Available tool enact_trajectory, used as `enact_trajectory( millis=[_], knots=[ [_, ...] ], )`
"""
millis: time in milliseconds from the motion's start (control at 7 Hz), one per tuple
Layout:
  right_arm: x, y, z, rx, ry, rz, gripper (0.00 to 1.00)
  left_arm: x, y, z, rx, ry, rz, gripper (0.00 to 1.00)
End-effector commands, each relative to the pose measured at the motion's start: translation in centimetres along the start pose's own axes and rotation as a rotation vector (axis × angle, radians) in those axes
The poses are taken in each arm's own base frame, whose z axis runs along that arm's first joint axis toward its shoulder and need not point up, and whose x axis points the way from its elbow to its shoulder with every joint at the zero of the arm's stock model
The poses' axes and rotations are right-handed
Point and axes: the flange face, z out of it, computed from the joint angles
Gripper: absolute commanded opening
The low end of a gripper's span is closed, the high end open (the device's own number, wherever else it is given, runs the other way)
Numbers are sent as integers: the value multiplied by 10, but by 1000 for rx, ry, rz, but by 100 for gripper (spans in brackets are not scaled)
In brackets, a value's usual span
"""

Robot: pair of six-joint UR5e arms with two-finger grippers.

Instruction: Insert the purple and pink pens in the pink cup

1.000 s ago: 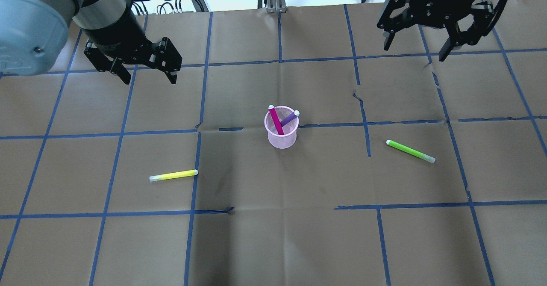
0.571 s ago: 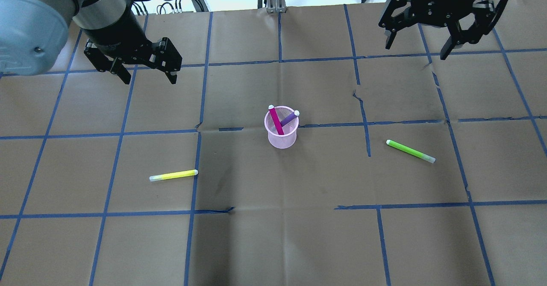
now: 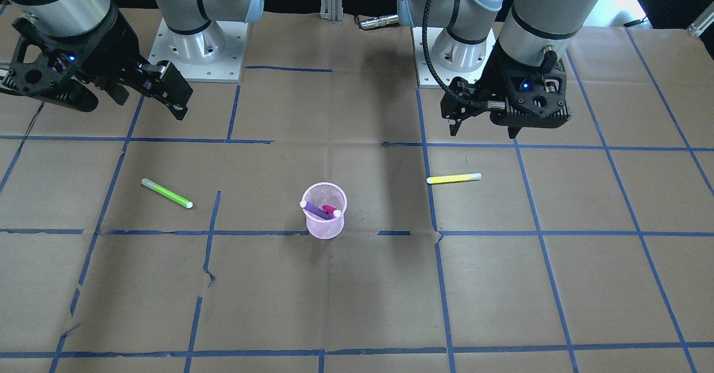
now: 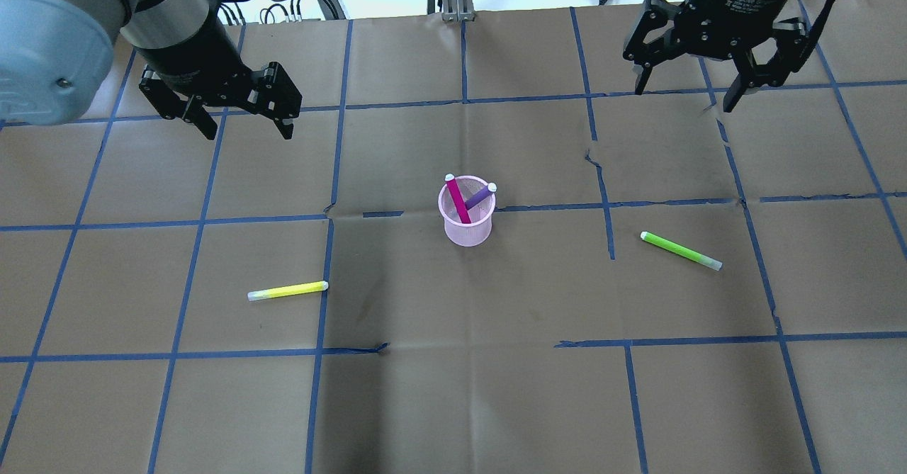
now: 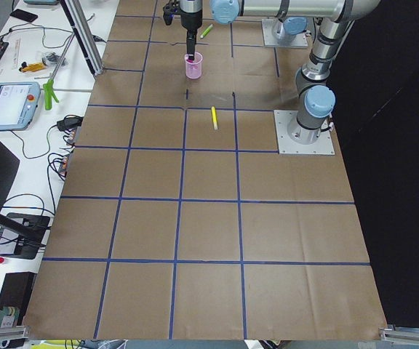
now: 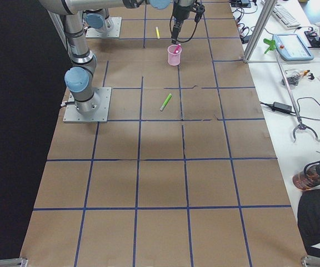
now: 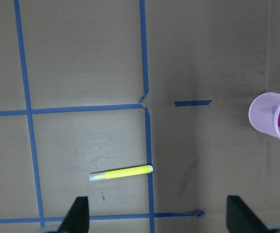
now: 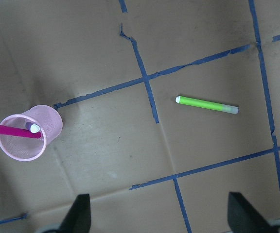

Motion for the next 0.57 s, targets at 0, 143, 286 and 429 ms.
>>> enact_trajectory(
  millis=[0, 143, 286, 429],
  knots=[
    [0, 0, 1, 0, -1, 0, 99, 0, -1, -4, 9, 7, -1, 98],
    [0, 0, 0, 2, -1, 0, 99, 0, -5, -8, 15, 7, 2, 98],
    [0, 0, 0, 2, -1, 0, 99, 0, -6, -10, 20, 7, 0, 98],
    [0, 0, 0, 2, -1, 0, 99, 0, -5, -11, 21, 5, 0, 98]
  ],
)
